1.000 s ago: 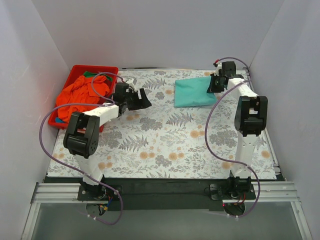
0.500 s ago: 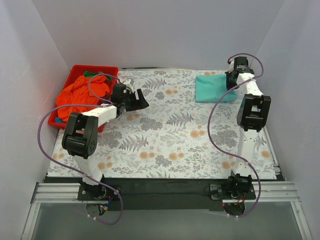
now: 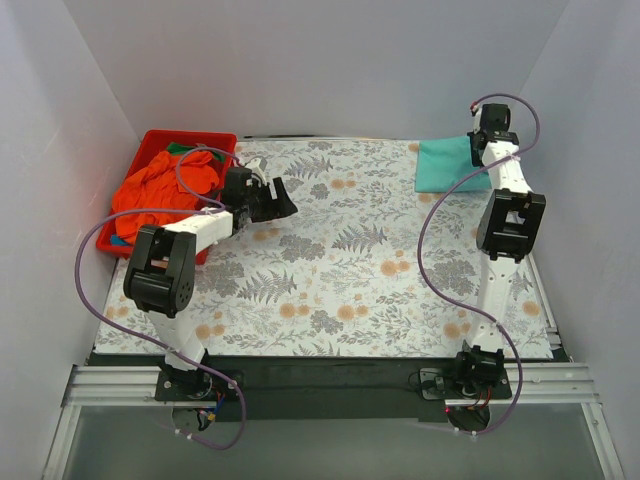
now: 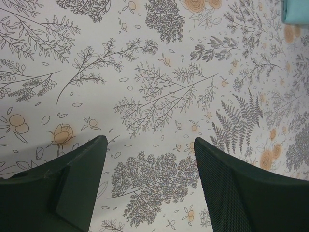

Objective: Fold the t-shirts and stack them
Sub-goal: Neatly place the folded tshirt to the corner

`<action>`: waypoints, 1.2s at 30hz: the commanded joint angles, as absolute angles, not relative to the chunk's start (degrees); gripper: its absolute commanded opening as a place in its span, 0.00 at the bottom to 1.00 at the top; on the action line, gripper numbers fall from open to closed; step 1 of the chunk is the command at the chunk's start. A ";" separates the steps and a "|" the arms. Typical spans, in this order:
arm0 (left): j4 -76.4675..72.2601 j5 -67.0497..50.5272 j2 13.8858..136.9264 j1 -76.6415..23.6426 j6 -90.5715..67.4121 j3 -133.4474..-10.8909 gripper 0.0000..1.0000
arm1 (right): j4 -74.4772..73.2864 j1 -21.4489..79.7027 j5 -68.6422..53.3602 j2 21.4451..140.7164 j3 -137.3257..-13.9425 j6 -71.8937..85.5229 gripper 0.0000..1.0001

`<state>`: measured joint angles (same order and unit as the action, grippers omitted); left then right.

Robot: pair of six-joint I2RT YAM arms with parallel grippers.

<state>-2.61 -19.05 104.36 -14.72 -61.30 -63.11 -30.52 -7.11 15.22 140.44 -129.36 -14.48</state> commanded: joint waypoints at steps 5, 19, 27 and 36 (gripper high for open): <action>-3.08 -18.63 102.92 -14.41 -60.56 -63.54 0.72 | -23.21 -7.29 22.23 140.98 -132.71 -17.67 0.02; -4.74 -18.19 99.76 -14.41 -60.47 -61.88 0.72 | -12.75 -7.21 18.20 129.83 -118.40 -11.35 0.98; -6.68 -16.27 92.03 -14.41 -61.61 -57.32 0.72 | -0.53 -4.22 13.90 113.57 -96.69 -4.41 0.98; -8.00 -7.92 74.11 -14.41 -63.46 -47.65 0.72 | 8.88 3.15 9.85 95.29 -73.67 7.82 0.98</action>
<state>-6.81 -12.84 81.38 -14.72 -62.98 -50.22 3.05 0.08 11.64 100.49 -79.29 2.42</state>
